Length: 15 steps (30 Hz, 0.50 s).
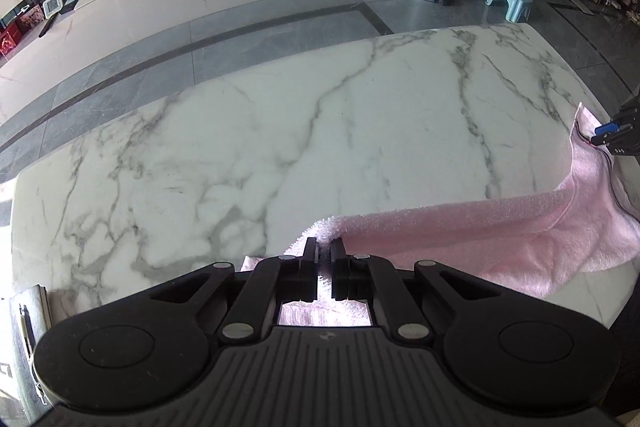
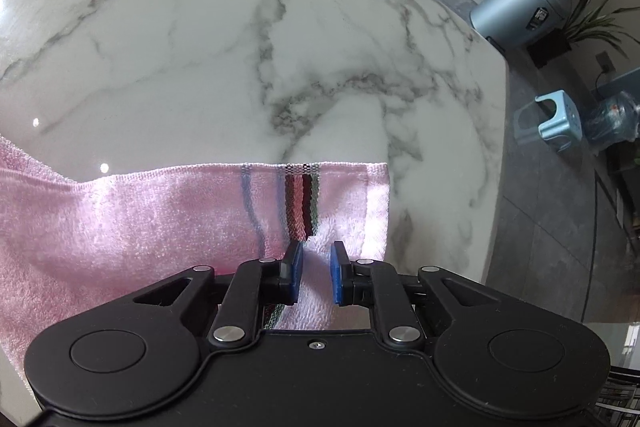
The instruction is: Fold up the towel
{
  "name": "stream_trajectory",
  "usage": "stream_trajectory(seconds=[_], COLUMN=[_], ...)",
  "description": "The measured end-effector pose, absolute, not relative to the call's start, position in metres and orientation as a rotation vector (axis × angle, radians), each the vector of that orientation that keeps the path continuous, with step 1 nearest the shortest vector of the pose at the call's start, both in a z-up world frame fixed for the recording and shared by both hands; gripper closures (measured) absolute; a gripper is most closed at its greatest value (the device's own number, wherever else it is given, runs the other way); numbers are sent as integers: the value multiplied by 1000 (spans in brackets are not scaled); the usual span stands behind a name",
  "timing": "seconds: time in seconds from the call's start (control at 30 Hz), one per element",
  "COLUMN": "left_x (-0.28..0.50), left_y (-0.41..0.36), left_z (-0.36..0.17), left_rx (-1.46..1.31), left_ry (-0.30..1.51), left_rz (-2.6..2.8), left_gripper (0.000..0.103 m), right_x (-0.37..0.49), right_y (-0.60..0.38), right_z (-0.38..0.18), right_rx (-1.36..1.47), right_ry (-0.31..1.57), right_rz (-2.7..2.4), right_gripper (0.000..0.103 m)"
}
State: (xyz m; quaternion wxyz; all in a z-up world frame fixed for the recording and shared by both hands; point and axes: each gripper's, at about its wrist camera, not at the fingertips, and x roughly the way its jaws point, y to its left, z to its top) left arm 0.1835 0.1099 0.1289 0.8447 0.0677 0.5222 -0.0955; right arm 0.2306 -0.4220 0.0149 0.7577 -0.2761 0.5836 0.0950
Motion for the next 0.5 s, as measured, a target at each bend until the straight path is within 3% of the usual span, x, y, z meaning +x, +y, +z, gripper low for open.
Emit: stream_trajectory(seconds=[0.37,0.47,0.5], left_x=[269,276,274], left_y=[129,131,133], left_z=[79,62,62], left_rx=[78,66,62], left_ry=[1113,1115,1109], left_rz=[-69,-38,-31], left_gripper=[98,87,78], right_x=[263,267,268], right_y=[-431,-432,-433], right_z=[6,5,5], right_rx=[-600,-608,-607], right_ry=[1269,1264,1262], right_rz=[157,137,126], right_gripper=[90,90,90])
